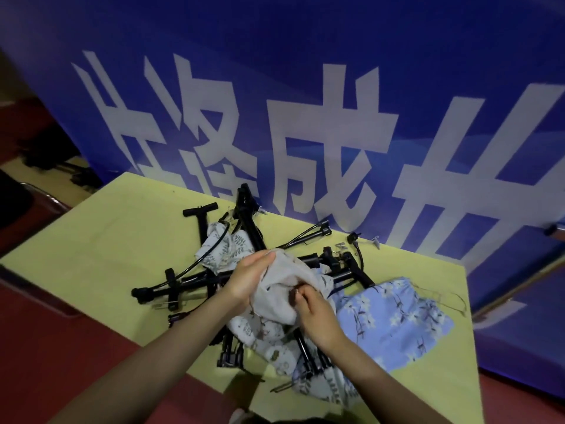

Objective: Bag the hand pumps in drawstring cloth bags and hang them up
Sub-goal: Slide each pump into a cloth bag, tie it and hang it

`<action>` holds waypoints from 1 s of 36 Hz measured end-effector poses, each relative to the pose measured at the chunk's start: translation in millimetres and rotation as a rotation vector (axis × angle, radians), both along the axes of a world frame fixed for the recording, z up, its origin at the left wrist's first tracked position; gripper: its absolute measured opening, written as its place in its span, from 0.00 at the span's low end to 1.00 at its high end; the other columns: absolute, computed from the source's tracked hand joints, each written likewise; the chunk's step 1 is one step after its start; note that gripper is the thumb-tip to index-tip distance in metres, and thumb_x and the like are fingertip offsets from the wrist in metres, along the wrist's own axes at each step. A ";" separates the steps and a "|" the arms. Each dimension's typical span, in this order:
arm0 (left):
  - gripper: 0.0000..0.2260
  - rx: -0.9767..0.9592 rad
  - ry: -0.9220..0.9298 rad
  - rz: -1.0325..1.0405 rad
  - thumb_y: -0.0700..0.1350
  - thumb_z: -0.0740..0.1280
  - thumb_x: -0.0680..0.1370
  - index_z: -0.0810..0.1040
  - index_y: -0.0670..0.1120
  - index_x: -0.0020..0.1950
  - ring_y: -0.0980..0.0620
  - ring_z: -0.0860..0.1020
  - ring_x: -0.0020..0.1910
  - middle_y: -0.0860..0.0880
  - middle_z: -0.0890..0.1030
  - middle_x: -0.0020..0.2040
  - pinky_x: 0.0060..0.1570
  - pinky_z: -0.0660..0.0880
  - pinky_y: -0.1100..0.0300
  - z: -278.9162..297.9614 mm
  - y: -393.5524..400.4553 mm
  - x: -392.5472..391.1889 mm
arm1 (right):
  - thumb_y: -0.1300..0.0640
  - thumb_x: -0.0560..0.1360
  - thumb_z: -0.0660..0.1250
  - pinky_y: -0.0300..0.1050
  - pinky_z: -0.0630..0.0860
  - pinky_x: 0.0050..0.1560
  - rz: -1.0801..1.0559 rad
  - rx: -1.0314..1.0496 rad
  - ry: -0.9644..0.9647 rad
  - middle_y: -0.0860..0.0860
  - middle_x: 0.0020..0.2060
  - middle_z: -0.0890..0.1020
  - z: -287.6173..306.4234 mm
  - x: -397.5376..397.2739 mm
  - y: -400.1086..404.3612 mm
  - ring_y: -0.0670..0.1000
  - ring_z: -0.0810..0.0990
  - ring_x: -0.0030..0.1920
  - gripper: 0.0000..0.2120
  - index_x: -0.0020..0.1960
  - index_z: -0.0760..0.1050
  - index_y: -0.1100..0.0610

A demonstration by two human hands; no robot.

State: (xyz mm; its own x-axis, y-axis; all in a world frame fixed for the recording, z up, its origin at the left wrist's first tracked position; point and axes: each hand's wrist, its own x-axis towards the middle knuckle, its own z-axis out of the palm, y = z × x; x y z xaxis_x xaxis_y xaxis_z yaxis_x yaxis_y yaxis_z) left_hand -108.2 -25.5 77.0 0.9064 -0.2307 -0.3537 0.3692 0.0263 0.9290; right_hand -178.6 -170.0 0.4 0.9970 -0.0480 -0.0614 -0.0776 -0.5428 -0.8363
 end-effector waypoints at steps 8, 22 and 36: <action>0.10 -0.021 -0.015 0.050 0.43 0.63 0.81 0.79 0.40 0.58 0.44 0.80 0.52 0.41 0.83 0.53 0.55 0.76 0.52 -0.1 7.6 -7.7 | 0.52 0.83 0.53 0.43 0.55 0.26 0.039 -0.441 -0.082 0.47 0.32 0.69 0.4 -6.8 -16.4 0.47 0.63 0.28 0.10 0.55 0.70 0.56; 0.11 -0.002 -0.107 -0.092 0.44 0.60 0.82 0.79 0.45 0.59 0.48 0.81 0.57 0.45 0.83 0.56 0.60 0.75 0.54 0.6 -0.7 -3.5 | 0.38 0.78 0.50 0.44 0.76 0.34 0.072 -0.522 -0.340 0.46 0.42 0.83 14.1 -10.4 -55.4 0.50 0.81 0.45 0.25 0.54 0.82 0.47; 0.10 0.224 -0.120 -0.243 0.45 0.60 0.82 0.80 0.43 0.55 0.47 0.80 0.54 0.44 0.83 0.53 0.53 0.75 0.60 -26.0 -7.6 -11.2 | 0.51 0.81 0.60 0.35 0.67 0.34 -0.179 -0.344 -0.017 0.45 0.52 0.71 -2.0 -40.7 -76.1 0.42 0.73 0.37 0.21 0.73 0.61 0.49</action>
